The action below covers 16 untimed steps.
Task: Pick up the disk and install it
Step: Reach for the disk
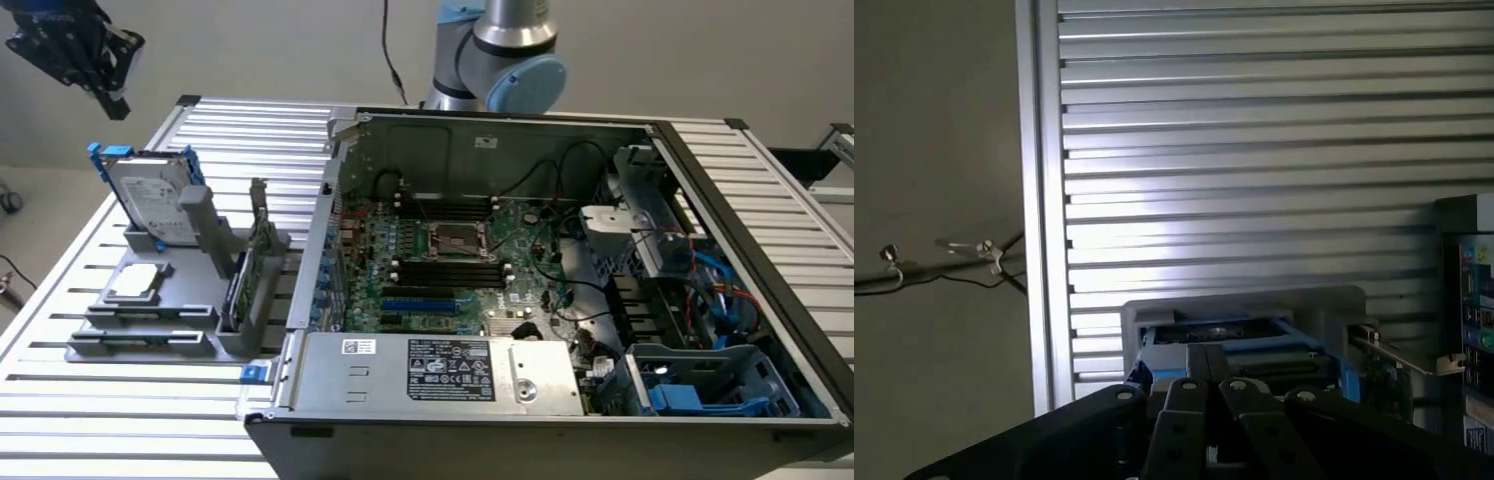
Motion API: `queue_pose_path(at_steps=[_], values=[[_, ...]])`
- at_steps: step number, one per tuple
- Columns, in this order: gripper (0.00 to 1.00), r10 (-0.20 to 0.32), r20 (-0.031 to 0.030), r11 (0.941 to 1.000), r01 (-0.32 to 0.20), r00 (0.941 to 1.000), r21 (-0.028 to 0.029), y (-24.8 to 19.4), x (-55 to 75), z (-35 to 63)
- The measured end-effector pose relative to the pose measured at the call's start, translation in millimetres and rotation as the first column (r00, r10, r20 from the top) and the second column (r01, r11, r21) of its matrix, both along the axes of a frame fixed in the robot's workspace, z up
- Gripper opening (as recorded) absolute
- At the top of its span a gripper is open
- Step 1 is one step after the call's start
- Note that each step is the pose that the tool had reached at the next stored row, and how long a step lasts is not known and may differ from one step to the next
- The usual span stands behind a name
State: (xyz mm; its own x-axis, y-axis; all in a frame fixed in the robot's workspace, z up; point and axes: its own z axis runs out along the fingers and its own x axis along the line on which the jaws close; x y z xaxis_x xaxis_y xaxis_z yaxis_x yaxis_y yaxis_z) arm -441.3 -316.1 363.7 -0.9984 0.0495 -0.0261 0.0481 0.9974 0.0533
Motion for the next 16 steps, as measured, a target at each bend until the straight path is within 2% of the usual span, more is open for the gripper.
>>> queue_pose_path(at_steps=[2,3,4,6,10,12,14,16], values=[[0.11,0.009,-0.0016,0.9998,-0.009,1.0000,-0.0173,1.5,-0.6,-0.2],[0.11,0.016,-0.0022,0.9996,-0.016,0.9999,-0.0241,1.8,-1.0,-0.3],[0.11,0.024,-0.0025,0.9993,-0.024,0.9997,-0.0275,1.8,-1.6,-0.6],[0.11,0.041,-0.0030,0.9987,-0.041,0.9992,-0.0294,1.8,-2.8,-1.5],[0.11,0.073,-0.0040,0.9969,-0.073,0.9973,-0.0294,1.8,-5.7,-4.9],[0.11,0.085,-0.0070,0.9959,-0.085,0.9963,-0.0291,1.8,-6.8,-6.1],[0.11,0.094,-0.0132,0.9952,-0.094,0.9955,-0.0287,1.9,-7.4,-6.5],[0.11,0.096,-0.0157,0.9948,-0.097,0.9952,-0.0314,2.1,-7.6,-6.6]])
